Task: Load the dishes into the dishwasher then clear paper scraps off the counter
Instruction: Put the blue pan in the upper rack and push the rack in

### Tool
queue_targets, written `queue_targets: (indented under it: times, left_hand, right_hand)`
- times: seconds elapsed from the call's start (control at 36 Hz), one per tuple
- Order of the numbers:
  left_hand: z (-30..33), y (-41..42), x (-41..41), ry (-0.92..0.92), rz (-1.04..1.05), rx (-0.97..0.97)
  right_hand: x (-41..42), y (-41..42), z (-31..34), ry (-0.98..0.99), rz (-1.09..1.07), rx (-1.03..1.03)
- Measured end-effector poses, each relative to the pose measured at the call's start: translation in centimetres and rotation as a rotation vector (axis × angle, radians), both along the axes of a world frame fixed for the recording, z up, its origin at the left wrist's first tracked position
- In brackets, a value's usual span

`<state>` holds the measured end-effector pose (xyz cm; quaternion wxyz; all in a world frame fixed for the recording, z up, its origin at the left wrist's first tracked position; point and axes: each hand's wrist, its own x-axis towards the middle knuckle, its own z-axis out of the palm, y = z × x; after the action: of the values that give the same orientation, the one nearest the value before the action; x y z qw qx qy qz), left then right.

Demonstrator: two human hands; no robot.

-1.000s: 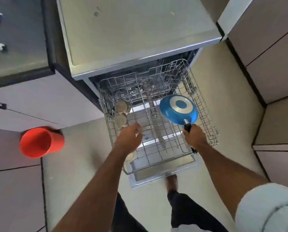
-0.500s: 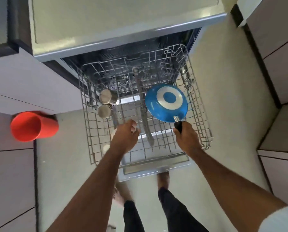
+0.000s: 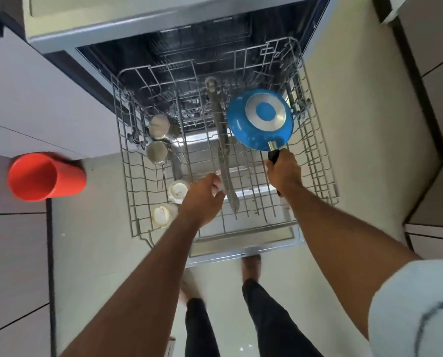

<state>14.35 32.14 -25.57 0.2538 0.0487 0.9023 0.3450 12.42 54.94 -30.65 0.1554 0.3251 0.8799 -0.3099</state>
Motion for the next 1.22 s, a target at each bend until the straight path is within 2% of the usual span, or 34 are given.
queue_targets:
  times: [0.31, 0.58, 0.94, 1.08, 1.22]
  left_hand:
    - [-0.3, -1.5, 2.6, 0.016, -0.006, -0.03]
    - [-0.1, -1.6, 3.5, 0.027, 0.04, -0.027]
    - [-0.3, -3.0, 5.5, 0.023, 0.082, -0.011]
    - [-0.2, -3.1, 6.2, 0.016, 0.078, -0.009]
    - [-0.3, -3.2, 6.9, 0.018, 0.07, -0.025]
  right_hand:
    - [0.3, 0.5, 0.1, -0.07, 0.064, 0.05]
    - [2.4, -3.1, 0.3, 0.118, 0.125, -0.003]
    - [2.8, -4.0, -1.0, -0.013, 0.156, -0.057]
    - [3.5, -4.1, -0.6, 0.011, 0.163, -0.068]
    - [5.2, -5.0, -0.2, 0.097, 0.222, 0.039]
